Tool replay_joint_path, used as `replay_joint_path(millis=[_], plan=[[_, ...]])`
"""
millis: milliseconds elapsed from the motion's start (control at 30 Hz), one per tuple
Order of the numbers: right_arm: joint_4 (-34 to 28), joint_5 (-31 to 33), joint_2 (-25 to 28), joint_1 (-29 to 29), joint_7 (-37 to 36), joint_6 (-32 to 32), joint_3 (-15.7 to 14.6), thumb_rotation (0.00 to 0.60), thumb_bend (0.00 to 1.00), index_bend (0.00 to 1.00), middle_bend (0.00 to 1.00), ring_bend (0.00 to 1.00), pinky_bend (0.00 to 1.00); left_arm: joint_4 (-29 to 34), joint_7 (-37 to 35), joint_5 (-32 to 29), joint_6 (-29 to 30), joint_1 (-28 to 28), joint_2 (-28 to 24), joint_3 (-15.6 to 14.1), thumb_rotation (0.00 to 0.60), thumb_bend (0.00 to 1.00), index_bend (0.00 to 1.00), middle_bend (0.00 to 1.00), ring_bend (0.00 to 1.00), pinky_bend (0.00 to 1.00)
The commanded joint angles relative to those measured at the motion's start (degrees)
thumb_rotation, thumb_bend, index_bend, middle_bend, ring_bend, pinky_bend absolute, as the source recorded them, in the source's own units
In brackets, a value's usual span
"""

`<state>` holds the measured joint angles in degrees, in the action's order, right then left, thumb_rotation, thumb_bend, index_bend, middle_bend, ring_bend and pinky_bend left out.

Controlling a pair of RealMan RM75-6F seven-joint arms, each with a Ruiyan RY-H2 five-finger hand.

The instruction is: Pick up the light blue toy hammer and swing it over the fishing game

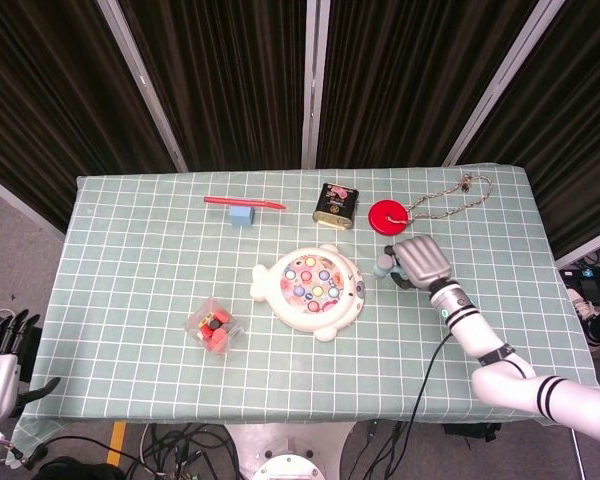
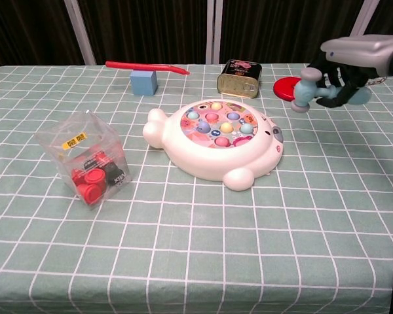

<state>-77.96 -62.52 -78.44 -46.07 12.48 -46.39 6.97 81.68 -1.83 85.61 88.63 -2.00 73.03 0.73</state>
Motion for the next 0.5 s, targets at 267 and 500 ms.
replay_joint_path(millis=[267, 500], plan=[[10.23, -3.53, -5.19, 3.90, -9.98, 3.46, -2.87, 0.600, 0.48, 0.33, 0.36, 0.26, 0.40, 1.53, 1.45, 0.22, -0.10, 0.25, -0.56, -0.07, 0.600, 0.04, 0.10, 0.03, 0.01, 0.00], [7.19, -6.96, -2.28, 6.50, -12.62, -0.45, -2.86, 0.600, 0.44, 0.18, 0.25, 0.17, 0.31, 1.69, 1.53, 0.14, 0.21, 0.08, -0.71, -0.06, 0.600, 0.04, 0.10, 0.03, 0.01, 0.00]])
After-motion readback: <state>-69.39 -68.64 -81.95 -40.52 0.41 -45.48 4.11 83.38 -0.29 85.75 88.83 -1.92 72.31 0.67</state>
